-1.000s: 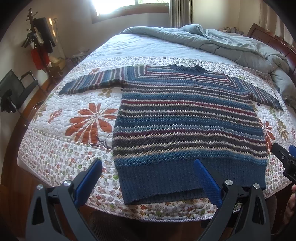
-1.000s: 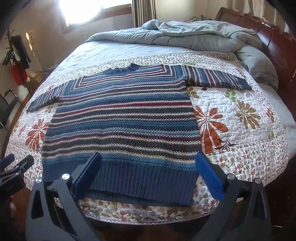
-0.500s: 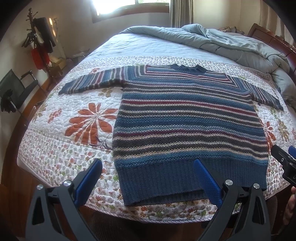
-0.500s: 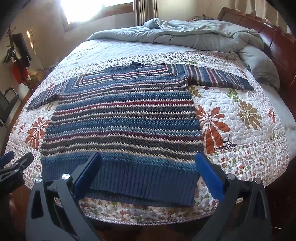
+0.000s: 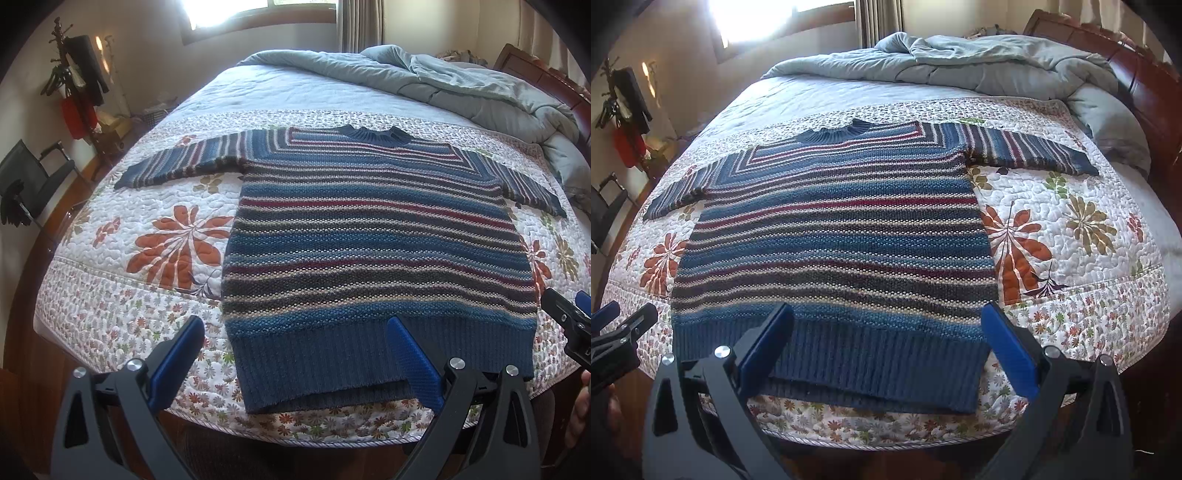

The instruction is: Fold small clothes

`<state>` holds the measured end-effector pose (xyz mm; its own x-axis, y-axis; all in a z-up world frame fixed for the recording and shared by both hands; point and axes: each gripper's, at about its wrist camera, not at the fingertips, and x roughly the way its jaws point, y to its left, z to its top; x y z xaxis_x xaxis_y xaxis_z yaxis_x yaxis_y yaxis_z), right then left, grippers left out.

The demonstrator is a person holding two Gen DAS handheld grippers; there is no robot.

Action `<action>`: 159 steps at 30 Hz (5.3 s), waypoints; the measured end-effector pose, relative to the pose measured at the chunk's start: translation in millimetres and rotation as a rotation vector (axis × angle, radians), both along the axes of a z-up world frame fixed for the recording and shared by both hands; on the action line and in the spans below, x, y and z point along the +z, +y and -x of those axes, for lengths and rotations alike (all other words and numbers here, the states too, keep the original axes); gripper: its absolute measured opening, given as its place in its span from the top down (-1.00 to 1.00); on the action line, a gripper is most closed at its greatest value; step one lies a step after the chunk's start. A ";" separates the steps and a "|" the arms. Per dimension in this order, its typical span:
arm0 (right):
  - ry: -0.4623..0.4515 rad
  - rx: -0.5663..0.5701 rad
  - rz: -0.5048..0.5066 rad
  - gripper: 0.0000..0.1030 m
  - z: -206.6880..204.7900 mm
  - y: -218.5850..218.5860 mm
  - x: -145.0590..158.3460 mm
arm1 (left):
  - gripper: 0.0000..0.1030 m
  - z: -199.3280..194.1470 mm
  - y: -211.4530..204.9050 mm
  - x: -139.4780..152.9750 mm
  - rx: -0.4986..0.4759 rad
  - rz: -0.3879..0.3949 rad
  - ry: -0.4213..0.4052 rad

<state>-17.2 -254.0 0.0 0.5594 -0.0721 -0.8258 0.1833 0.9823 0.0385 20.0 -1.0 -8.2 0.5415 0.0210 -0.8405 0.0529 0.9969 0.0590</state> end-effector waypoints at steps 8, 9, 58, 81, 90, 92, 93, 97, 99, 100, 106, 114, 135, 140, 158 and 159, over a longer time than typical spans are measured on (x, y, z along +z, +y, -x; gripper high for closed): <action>0.001 0.000 0.003 -0.95 -1.4 0.5 0.1 | -0.93 -2.0 -0.3 -1.1 -0.001 -0.002 0.003; 0.002 0.000 0.003 -0.95 -2.0 0.3 0.2 | -0.93 -2.0 -0.2 -1.3 -0.001 -0.001 0.004; 0.190 -0.387 -0.099 -0.95 -174.7 -327.7 -43.6 | -0.93 -227.5 -197.9 -30.8 -0.157 -0.052 0.038; 0.255 -0.519 -0.233 0.45 -250.5 -505.8 -116.4 | -0.93 -320.3 -317.7 -99.1 -0.148 0.017 0.141; 0.089 -0.322 -0.086 0.78 -269.8 -417.5 -57.0 | -0.93 -324.8 -233.9 -90.9 -0.065 -0.042 0.119; 0.049 -0.213 -0.067 0.78 -290.5 -371.9 -42.5 | -0.93 -323.3 -205.1 -89.2 -0.033 -0.046 0.121; 0.041 -0.166 -0.054 0.78 -296.6 -347.5 -40.2 | -0.93 -322.1 -193.1 -88.5 -0.019 -0.043 0.121; 0.020 0.047 -0.024 0.78 -319.3 -230.7 -37.7 | -0.93 -315.7 -144.8 -82.0 0.037 -0.023 0.117; 0.027 0.146 0.001 0.77 -329.3 -167.9 -47.6 | -0.93 -312.9 -130.2 -79.1 0.050 -0.015 0.110; 0.034 0.173 0.007 0.74 -331.3 -153.0 -52.8 | -0.93 -311.7 -122.5 -77.3 0.056 -0.012 0.106; 0.153 0.332 -0.177 0.23 -328.2 -75.2 -92.3 | -0.93 -307.5 -97.6 -77.5 0.075 0.016 0.125; 0.133 0.274 -0.311 0.10 -274.5 -138.8 -77.9 | -0.93 -305.2 -136.0 -85.2 -0.012 0.162 0.197; 0.067 0.281 -0.238 0.05 -190.1 -170.5 -101.2 | 0.83 -353.5 -227.1 -116.1 -0.039 0.477 0.331; 0.055 0.235 -0.248 0.05 -185.8 -183.4 -99.6 | 0.84 -357.6 -194.1 -65.3 -0.018 0.466 0.152; 0.107 0.163 -0.024 -0.07 -281.0 -148.0 -115.5 | 0.82 -383.9 -42.5 -108.4 0.139 0.322 0.114; 0.103 0.149 -0.024 0.04 -290.8 -148.3 -115.4 | 0.82 -384.5 -43.9 -109.3 0.133 0.323 0.107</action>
<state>273.5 -402.3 -115.4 0.4747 0.0255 -0.8798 0.0398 0.9979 0.0504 404.5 -44.9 -117.5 0.4606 -0.1906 -0.8669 -0.0896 0.9617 -0.2591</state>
